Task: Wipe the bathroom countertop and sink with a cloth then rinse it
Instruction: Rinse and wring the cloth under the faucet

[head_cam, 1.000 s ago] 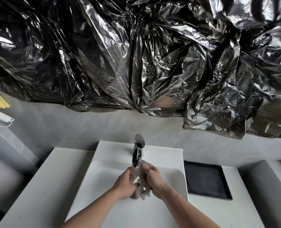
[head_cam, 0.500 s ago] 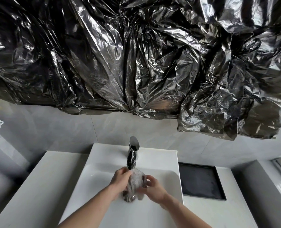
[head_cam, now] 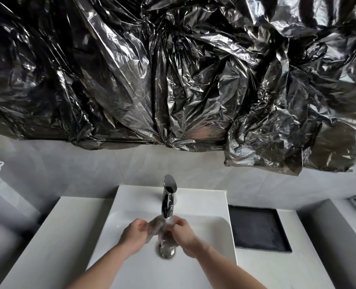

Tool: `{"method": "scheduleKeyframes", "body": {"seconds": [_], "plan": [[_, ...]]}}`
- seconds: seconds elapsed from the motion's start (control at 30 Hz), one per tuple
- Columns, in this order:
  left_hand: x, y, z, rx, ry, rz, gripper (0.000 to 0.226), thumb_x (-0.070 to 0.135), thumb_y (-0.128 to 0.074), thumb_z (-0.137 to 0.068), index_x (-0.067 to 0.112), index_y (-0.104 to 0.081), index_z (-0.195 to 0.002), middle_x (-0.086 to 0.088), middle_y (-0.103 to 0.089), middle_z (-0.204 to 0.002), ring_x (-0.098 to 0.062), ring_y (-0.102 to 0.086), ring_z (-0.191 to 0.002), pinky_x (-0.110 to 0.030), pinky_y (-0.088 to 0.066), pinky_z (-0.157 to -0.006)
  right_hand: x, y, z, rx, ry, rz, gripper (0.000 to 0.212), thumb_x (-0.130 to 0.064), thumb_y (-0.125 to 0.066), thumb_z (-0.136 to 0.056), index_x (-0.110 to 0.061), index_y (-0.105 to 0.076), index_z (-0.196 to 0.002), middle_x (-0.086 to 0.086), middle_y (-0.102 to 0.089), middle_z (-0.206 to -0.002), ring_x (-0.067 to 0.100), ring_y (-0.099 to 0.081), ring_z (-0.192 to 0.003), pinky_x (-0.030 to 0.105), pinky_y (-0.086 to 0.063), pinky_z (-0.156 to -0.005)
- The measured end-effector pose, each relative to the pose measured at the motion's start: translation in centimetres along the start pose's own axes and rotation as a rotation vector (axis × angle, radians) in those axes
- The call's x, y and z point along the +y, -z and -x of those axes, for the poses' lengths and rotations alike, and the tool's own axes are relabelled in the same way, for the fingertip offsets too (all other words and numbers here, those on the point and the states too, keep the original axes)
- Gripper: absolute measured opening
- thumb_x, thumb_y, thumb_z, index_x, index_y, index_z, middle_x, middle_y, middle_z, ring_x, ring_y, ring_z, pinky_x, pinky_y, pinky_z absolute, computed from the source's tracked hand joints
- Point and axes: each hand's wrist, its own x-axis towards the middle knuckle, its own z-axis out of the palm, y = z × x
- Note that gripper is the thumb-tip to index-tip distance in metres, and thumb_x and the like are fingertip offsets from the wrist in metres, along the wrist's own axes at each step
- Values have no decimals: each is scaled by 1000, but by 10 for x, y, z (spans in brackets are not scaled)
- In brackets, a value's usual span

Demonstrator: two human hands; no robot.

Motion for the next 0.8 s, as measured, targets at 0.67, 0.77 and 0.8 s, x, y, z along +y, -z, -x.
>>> {"method": "scheduleKeyframes", "body": {"seconds": [0.67, 0.77, 0.8], "plan": [[34, -7, 26, -50, -18, 499, 21, 19, -52, -81, 5, -65, -87, -10, -62, -66, -25, -58, -69, -37, -45, -73, 14, 26, -6, 181, -139, 240, 28, -46, -71, -90, -21, -66, -102, 1, -76, -81, 7, -53, -49, 18, -40, -42], [28, -5, 30, -128, 23, 354, 37, 25, -48, -66, 5, -61, -96, -7, -65, -68, -24, -60, -68, -36, -46, -71, 19, 21, -7, 179, -105, 367, 39, -47, -61, -97, -17, -74, -76, -7, -70, -68, 4, -51, -57, 16, -40, -52], [31, -4, 38, -155, 23, 286, 37, 20, -47, -66, 6, -58, -99, -7, -66, -67, -24, -60, -65, -34, -47, -67, 18, 18, -6, 179, -80, 330, 39, -44, -62, -97, -14, -76, -77, -8, -67, -68, 5, -51, -60, 16, -40, -55]]}}
